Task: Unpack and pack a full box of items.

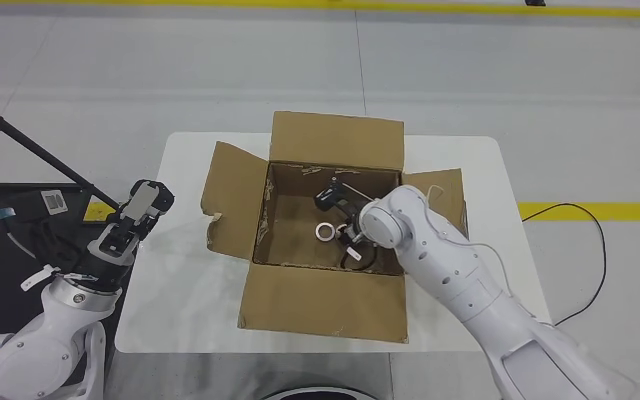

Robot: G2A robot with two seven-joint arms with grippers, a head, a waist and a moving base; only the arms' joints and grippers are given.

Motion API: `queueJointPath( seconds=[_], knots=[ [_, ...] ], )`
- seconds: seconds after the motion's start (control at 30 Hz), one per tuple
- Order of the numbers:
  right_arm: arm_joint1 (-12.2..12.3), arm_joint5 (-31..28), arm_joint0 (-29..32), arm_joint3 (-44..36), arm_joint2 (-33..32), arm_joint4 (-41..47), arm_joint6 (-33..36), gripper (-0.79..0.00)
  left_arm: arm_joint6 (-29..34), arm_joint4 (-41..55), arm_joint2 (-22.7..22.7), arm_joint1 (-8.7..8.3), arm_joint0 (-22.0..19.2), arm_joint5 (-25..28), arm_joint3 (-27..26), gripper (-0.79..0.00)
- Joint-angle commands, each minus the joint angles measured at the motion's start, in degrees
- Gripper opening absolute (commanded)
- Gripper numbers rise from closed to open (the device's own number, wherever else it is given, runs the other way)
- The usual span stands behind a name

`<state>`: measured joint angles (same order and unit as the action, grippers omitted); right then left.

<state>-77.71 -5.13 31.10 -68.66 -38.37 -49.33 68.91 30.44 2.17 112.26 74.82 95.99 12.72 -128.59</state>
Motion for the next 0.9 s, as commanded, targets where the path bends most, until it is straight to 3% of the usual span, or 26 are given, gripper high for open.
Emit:
queueJointPath(
  seconds=[0.0,0.13,0.3,0.37,0.63,0.87],
  knots=[
    [-0.13,-0.03,0.04,0.17,0.01,0.05,-0.03,-0.428,0.0,0.0,0.0,0.0,0.0,0.0,0.0,0.0],
    [-0.41,-0.35,0.11,0.55,0.1,0.08,0.04,-0.486,0.0,0.0,0.0,0.0,0.0,0.0,0.0,0.0],
    [-0.64,-0.51,0.11,0.73,-0.14,0.0,0.11,-0.723,0.0,0.0,0.0,0.0,0.0,0.0,0.0,0.0],
    [-0.64,-0.45,0.13,0.46,-0.44,-0.2,0.2,-0.785,0.0,0.0,0.0,0.0,0.0,0.0,0.0,0.0],
    [-0.02,-0.38,1.13,-3.04,-3.18,-0.15,0.79,-0.785,0.0,0.0,0.0,0.0,0.0,0.0,0.0,0.0],
    [1.58,-1.29,3.69,-11.83,-9.33,3.08,1.89,-0.785,0.0,0.0,0.0,0.0,0.0,0.0,0.0,0.0]
  ],
)
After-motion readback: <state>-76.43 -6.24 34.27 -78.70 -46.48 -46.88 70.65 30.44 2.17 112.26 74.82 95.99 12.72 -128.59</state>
